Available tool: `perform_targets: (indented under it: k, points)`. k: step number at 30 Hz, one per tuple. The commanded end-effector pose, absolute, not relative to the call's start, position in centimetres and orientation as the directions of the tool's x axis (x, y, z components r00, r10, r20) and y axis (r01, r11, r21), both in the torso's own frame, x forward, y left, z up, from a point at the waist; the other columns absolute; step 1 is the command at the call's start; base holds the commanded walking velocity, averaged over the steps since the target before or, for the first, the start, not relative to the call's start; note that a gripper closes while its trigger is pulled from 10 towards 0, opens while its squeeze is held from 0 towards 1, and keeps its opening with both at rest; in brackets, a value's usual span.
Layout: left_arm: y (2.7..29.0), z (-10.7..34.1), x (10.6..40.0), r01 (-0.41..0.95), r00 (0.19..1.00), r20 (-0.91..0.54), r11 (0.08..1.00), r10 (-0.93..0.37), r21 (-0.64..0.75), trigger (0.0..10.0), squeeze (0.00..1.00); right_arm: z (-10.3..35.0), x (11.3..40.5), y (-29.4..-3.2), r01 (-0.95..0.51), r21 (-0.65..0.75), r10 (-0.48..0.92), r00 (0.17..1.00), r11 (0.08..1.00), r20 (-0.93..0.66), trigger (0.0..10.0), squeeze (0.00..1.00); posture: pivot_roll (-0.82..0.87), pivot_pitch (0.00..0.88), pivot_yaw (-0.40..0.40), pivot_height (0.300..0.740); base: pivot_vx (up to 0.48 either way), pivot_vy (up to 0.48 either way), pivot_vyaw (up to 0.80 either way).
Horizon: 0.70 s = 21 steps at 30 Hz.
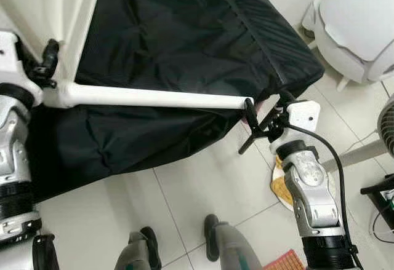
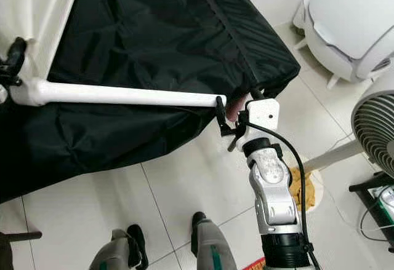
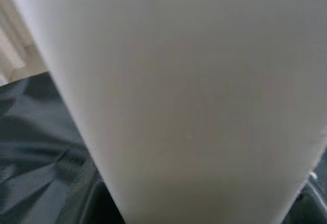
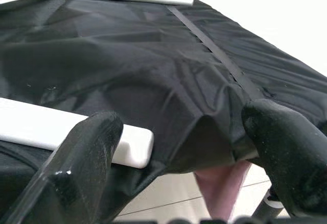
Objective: Building children table
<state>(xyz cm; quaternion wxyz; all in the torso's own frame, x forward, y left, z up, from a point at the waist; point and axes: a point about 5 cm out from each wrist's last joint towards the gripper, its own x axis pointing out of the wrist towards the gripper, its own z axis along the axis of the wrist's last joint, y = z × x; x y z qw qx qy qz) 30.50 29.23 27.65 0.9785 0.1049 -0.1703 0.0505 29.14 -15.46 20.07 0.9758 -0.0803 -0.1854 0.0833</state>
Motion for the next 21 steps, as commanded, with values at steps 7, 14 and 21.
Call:
perform_targets:
  k: [7, 14, 21]
  points:
    - [32.5, 27.2, 26.3, -0.428, 0.874, 0.33, 0.887, 0.357, 0.174, 10.0, 0.0, 19.5, 29.3, -15.5, -0.16, -0.214, 0.226, 0.917, 0.964, 0.329, 10.0, 0.0, -0.02, 0.287, -0.02, 0.74, 0.0, 0.0, 0.0]
    - [33.6, 26.7, 24.9, -0.479, 0.857, 0.31, 0.859, 0.412, 0.18, 10.0, 0.0, 19.4, 29.5, -15.4, -0.169, -0.221, 0.236, 0.915, 0.96, 0.326, 10.0, 0.0, -0.01, 0.288, -0.026, 0.74, 0.0, 0.0, 0.0]
    - [35.8, 27.6, 22.9, -0.566, 0.808, 0.321, 0.803, 0.495, 0.187, 10.0, 0.0, 19.5, 29.8, -15.7, -0.163, -0.224, 0.232, 0.915, 0.961, 0.33, 10.0, 0.0, -0.01, 0.289, -0.034, 0.74, 0.0, 0.0, 0.0]
